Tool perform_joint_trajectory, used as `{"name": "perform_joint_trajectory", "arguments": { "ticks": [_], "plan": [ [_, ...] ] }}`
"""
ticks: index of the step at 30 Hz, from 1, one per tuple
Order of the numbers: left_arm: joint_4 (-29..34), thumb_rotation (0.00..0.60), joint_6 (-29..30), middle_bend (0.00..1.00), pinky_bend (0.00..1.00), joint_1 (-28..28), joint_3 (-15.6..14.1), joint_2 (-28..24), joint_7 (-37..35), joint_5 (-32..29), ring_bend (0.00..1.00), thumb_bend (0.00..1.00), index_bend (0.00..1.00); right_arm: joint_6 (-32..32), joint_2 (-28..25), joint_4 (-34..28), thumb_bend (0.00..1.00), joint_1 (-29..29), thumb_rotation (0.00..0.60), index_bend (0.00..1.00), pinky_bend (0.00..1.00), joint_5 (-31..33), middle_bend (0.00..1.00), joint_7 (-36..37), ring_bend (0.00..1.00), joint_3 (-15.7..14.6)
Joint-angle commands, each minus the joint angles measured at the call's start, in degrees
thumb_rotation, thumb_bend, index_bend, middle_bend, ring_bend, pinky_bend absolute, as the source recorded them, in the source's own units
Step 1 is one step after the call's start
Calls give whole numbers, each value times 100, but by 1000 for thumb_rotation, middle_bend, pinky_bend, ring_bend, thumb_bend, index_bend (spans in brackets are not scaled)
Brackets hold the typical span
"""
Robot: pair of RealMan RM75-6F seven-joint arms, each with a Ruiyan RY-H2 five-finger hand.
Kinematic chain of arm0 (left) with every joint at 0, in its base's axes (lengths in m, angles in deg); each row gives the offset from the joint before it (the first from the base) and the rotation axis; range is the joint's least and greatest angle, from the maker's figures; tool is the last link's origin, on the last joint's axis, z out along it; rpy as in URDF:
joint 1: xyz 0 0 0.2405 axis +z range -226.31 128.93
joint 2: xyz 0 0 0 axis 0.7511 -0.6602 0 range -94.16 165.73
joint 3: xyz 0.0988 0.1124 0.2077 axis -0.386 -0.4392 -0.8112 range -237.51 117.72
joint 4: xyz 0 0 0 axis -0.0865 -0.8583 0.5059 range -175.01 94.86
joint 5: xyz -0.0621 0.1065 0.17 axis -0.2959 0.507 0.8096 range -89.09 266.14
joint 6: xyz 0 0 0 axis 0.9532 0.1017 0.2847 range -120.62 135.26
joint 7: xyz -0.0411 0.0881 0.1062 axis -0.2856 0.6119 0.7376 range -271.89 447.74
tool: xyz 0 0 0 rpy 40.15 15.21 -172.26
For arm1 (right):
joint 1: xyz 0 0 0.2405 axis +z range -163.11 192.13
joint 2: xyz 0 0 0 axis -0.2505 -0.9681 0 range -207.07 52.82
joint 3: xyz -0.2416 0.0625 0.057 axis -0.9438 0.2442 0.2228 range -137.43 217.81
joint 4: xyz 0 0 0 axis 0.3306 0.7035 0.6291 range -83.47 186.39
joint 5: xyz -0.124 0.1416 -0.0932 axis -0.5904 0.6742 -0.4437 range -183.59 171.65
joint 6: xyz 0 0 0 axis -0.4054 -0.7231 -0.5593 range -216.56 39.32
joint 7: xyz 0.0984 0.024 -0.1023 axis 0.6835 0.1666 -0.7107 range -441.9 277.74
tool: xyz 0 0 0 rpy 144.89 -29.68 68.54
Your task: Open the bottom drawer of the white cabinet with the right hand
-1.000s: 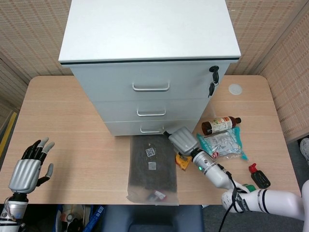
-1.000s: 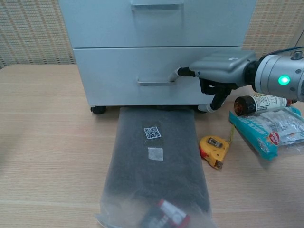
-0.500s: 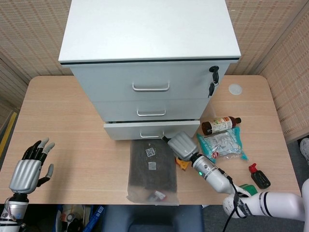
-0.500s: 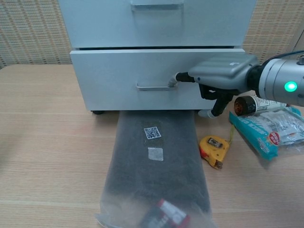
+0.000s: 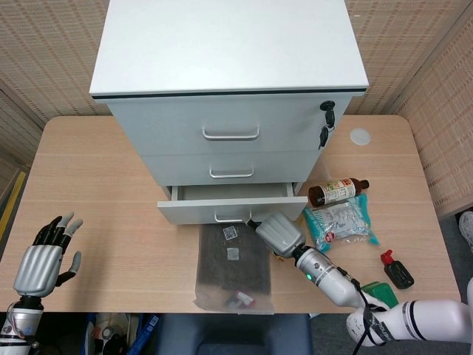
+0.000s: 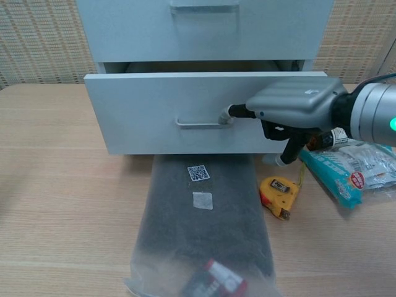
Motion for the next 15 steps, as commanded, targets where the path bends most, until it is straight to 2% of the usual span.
{"name": "perform_joint_trajectory", "arguments": {
  "ticks": [1, 15],
  "plan": [
    [-6, 600, -4, 0, 126, 0, -6, 8, -6, 5, 54, 493, 121, -12, -25, -58, 303, 4, 600, 102, 1000, -4, 964, -13, 1000, -47],
    [-25, 600, 7, 0, 126, -1, -20, 33, -5, 51, 54, 493, 121, -129, -153, -461, 303, -27, 600, 102, 1000, -220, 964, -222, 1000, -368]
  ]
}}
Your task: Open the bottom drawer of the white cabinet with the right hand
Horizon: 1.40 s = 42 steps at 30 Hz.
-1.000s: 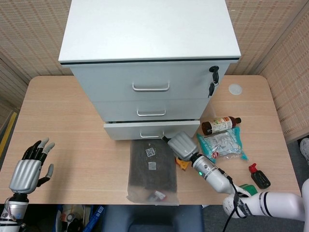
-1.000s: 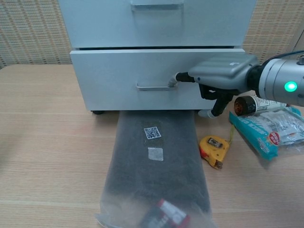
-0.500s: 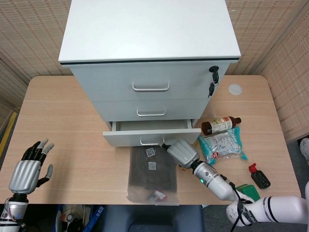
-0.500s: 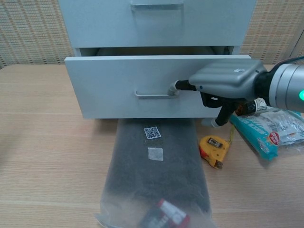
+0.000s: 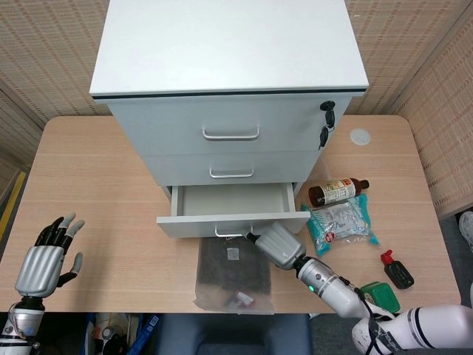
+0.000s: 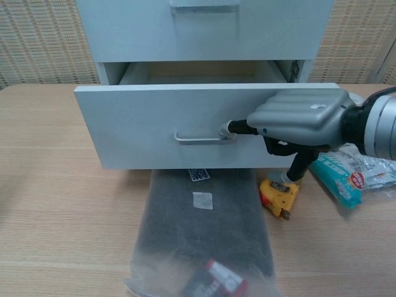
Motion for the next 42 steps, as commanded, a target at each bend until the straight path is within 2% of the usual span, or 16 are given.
{"name": "perform_joint_trajectory", "arguments": {
  "ticks": [1, 15, 23, 27, 34, 37, 42],
  "plan": [
    [-1, 600, 7, 0, 126, 2, -2, 2, 0, 8, 54, 493, 121, -39, -31, -74, 303, -23, 600, 102, 1000, -90, 964, -42, 1000, -70],
    [11, 600, 20, 0, 126, 7, -12, 7, 10, 37, 54, 493, 121, -181, -198, -556, 303, -190, 600, 102, 1000, -685, 964, -207, 1000, -423],
    [34, 600, 34, 0, 126, 6, -10, -2, 25, 57, 54, 493, 120, -474, -347, -811, 302, -458, 600, 102, 1000, -1580, 961, -11, 1000, -580],
    [46, 600, 37, 0, 126, 1, -1, -5, 27, 61, 54, 493, 120, -836, -488, -842, 298, -692, 600, 102, 999, -2300, 930, 424, 982, -604],
    [66, 600, 41, 0, 126, -8, 13, -28, 36, 66, 54, 493, 120, -1929, -1137, -835, 296, -1347, 600, 135, 902, -3352, 839, 1149, 827, -657],
    [67, 600, 40, 0, 126, -11, 24, -37, 33, 49, 54, 493, 120, -2368, -1442, -786, 296, -1672, 600, 177, 876, -3503, 808, 1326, 786, -668],
    [52, 600, 23, 0, 126, -31, 49, -39, 32, 27, 54, 493, 120, -3024, -1900, -584, 296, -2253, 600, 199, 828, -3379, 735, 1612, 702, -660]
  ]
}}
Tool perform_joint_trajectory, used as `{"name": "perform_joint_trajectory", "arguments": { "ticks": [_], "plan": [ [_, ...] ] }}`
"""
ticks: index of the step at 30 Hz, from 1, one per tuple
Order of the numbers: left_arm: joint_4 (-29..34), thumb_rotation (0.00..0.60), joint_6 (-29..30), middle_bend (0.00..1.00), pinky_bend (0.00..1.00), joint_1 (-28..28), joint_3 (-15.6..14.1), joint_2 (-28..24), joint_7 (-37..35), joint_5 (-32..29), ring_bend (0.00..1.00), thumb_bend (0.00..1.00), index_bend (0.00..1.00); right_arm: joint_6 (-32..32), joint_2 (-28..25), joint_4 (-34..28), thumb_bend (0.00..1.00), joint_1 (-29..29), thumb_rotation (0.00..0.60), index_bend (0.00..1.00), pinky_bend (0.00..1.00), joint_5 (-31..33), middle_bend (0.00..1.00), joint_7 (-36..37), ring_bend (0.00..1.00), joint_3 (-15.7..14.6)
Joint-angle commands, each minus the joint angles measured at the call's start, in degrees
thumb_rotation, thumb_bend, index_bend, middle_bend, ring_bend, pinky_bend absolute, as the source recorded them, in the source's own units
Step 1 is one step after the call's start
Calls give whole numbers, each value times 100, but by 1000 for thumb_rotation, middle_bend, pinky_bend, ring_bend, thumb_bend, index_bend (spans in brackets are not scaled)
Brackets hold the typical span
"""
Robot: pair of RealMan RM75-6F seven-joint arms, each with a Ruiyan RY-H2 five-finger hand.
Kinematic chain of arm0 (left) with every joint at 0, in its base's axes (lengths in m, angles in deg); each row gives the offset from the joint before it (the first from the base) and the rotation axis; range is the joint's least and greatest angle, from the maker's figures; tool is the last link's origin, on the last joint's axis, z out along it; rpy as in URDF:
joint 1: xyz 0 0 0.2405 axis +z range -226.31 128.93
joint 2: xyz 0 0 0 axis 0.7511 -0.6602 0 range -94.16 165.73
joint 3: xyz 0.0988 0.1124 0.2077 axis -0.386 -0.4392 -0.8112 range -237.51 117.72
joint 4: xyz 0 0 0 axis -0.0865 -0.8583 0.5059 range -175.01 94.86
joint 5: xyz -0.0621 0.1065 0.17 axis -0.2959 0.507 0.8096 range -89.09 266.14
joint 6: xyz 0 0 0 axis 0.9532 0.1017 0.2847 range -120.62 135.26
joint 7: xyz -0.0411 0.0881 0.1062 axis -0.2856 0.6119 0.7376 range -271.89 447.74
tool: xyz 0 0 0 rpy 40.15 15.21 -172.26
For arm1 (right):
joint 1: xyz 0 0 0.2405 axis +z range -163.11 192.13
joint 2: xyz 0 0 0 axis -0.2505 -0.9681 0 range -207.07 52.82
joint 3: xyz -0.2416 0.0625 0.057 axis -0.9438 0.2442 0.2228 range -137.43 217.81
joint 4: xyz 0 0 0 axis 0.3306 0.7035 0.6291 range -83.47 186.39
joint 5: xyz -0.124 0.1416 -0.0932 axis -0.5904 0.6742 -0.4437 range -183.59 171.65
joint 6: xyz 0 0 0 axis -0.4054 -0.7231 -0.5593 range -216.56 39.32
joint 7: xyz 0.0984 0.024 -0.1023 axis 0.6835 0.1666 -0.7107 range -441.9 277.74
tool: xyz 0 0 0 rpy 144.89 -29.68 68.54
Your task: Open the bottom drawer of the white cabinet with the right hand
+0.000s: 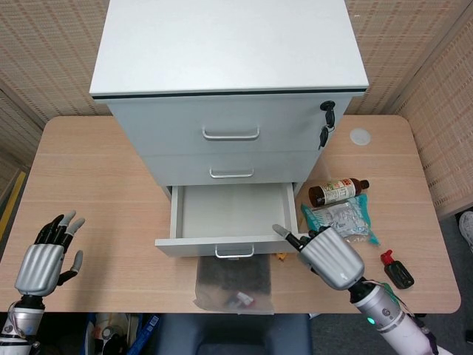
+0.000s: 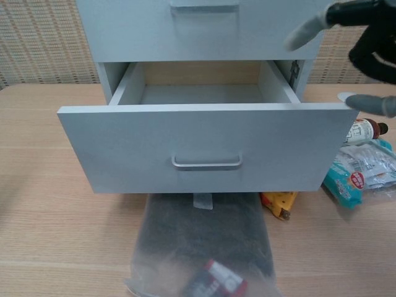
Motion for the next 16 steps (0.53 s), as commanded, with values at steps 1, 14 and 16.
{"name": "perform_joint_trajectory", "arguments": {
  "ticks": [1, 14, 16],
  "plan": [
    [-5, 600, -10, 0, 126, -9, 9, 2, 3, -10, 54, 493, 120, -474, -354, 212, 296, -481, 600, 199, 820, 134, 724, 322, 690, 3],
    [-9, 600, -29, 0, 127, -64, 61, 117, 59, -45, 54, 493, 115, -584, -60, 1860, 293, -1482, 600, 104, 378, 1416, 261, 1471, 204, 209],
    [-9, 600, -9, 0, 126, -60, 65, 128, 63, -42, 54, 493, 114, -644, 85, 2132, 291, -1612, 600, 69, 348, 1464, 220, 1651, 177, 263]
  ]
}}
